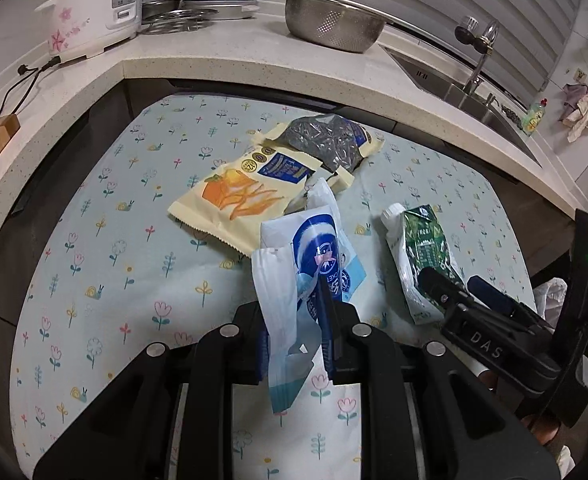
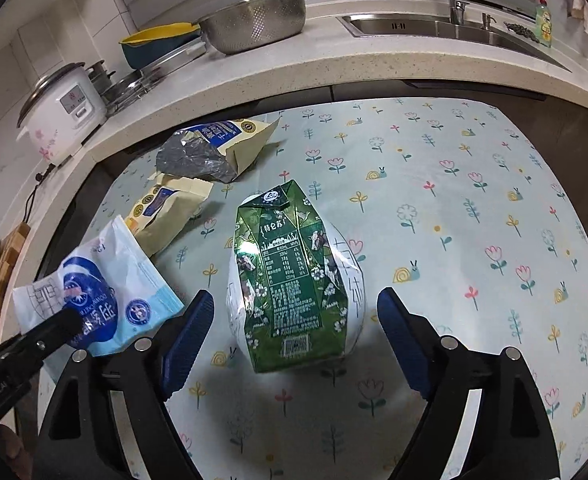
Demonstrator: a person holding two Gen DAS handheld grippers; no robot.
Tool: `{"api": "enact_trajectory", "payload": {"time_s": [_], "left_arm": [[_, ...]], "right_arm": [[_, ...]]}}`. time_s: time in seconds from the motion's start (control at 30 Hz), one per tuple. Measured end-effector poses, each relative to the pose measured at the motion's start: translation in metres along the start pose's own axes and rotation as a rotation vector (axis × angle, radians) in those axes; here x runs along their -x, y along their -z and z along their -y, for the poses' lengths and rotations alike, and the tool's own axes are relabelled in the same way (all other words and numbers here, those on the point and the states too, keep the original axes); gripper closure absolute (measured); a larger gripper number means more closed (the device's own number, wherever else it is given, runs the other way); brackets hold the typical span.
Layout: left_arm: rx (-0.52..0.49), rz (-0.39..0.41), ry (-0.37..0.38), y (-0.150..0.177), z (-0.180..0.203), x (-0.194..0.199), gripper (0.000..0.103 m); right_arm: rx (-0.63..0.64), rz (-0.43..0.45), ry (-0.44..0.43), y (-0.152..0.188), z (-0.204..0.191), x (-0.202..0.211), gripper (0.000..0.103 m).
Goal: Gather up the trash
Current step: 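Grasp the green milk carton with the right gripper while the left holds the wipes packet, then carry the wipes packet and milk carton over the bin with both grippers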
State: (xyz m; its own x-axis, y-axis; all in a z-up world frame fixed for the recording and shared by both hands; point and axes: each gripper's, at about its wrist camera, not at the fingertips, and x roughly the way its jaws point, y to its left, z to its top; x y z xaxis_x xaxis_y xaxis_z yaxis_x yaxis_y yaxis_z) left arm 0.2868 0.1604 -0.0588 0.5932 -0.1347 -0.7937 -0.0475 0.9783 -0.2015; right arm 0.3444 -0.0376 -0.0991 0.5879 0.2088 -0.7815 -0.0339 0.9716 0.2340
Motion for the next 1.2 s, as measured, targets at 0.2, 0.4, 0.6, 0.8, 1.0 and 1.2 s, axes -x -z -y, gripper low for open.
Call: {"api": "enact_trajectory", "payload": {"time_s": [0.2,0.4,0.6,0.8,1.0,1.2], "left_arm": [[0.021,-0.012,0.021,-0.009,0.001,-0.018,0.083],[0.025,-0.025,0.027,-0.011,0.003,-0.028,0.083],[0.023,-0.028,0.031,-0.011,0.007,-0.027,0.083],[0.007,-0.012,0.045,-0.009,0.02,-0.012,0.083],[-0.038,0.014,0.074,-0.003,0.046,0.012,0.083],[-0.089,0.021,0.117,0.011,0.08,0.036,0.083]], "right_arm": [[0.064,-0.031,0.031,-0.003,-0.011,-0.026,0.019],[0.065,-0.034,0.029,-0.003,-0.007,-0.035,0.02],[0.073,0.0,0.031,-0.004,-0.005,-0.022,0.023],[0.03,0.046,0.018,-0.004,0.008,0.009,0.023],[-0.02,0.085,0.019,0.003,0.031,0.047,0.023],[-0.067,0.139,0.03,0.018,0.059,0.093,0.023]]}}
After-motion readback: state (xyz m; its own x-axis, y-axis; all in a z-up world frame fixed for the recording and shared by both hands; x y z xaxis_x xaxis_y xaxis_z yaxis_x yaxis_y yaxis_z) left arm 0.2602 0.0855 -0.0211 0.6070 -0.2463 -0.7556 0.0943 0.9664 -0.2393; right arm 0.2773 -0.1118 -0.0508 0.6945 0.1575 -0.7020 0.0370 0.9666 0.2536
